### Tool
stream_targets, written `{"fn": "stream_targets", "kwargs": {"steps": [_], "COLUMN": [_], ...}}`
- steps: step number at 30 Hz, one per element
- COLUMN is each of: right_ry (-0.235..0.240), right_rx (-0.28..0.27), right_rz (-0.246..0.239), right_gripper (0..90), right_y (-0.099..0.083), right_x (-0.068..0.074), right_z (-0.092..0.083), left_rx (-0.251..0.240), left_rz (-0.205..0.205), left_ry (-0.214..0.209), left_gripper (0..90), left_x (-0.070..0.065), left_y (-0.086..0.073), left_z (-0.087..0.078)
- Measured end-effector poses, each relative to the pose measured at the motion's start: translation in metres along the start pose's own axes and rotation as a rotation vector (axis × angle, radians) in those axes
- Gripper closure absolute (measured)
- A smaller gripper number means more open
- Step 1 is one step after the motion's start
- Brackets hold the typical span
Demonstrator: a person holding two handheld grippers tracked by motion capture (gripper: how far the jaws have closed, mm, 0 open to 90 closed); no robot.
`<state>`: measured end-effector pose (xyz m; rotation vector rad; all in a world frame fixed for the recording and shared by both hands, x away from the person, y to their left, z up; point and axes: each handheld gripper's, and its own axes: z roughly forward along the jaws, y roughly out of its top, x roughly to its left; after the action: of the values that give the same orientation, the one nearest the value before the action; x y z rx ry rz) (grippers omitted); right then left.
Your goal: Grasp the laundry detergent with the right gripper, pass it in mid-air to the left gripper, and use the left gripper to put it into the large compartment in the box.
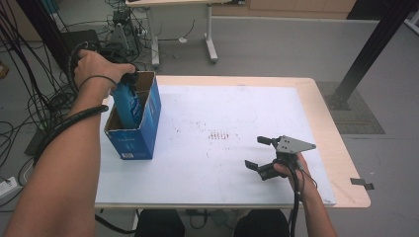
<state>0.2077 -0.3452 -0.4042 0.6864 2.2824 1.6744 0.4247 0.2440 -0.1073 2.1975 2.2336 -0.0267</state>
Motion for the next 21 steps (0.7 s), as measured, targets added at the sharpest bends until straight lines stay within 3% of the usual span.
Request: {"fn": "stream_targets", "kwargs": {"steps": [21], "right_ry": [-0.018], "right_rx": [0.007], "right_rz": [-0.005], "right_gripper": [2.2], "right_y": [0.001], "right_x": [0.007], "right_z": [-0.011], "left_rx": [0.032], "left_rz": [-0.003], "left_ry": [-0.006], "left_gripper": [37.5], "left_x": [-0.004], "left_y": [-0.001], "left_z": [0.031]}}
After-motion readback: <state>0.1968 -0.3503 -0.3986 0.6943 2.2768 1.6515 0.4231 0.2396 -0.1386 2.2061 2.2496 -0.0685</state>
